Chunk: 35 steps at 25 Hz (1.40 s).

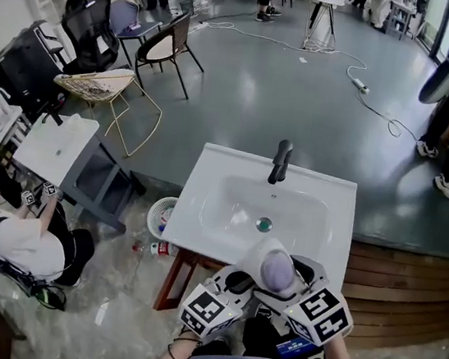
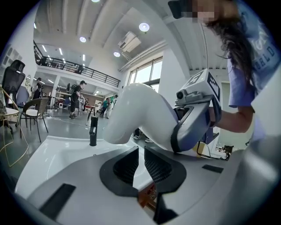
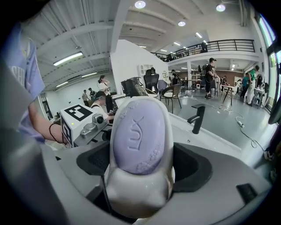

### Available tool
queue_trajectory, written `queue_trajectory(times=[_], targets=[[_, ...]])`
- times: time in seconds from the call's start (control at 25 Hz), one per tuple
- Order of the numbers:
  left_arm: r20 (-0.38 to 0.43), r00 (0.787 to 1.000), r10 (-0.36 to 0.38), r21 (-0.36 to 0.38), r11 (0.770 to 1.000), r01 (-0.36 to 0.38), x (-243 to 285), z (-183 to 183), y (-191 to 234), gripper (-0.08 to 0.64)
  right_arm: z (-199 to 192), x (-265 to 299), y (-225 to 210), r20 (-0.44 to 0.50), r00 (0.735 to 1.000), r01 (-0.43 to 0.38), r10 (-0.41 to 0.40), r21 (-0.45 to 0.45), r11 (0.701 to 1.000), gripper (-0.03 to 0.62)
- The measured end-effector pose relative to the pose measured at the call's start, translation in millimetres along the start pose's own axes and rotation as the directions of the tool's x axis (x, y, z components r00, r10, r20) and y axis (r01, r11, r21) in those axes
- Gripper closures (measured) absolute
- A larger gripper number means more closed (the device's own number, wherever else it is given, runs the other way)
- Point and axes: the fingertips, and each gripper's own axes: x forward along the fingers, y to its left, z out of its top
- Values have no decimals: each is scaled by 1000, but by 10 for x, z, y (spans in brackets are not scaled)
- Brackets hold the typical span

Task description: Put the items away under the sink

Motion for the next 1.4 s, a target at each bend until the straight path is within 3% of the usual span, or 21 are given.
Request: queue_trajectory(times=[0.76,1.4], targets=[[-14,997,-72,78,994,73,-1092,-449,-966,525,-558,-355,1393,23,996,89,-91,94,992,158],[-31,994,-107,75,991,109,-1510,-676,-1610,525,-951,-708,2015,14,987,158,-162,150,976,158]])
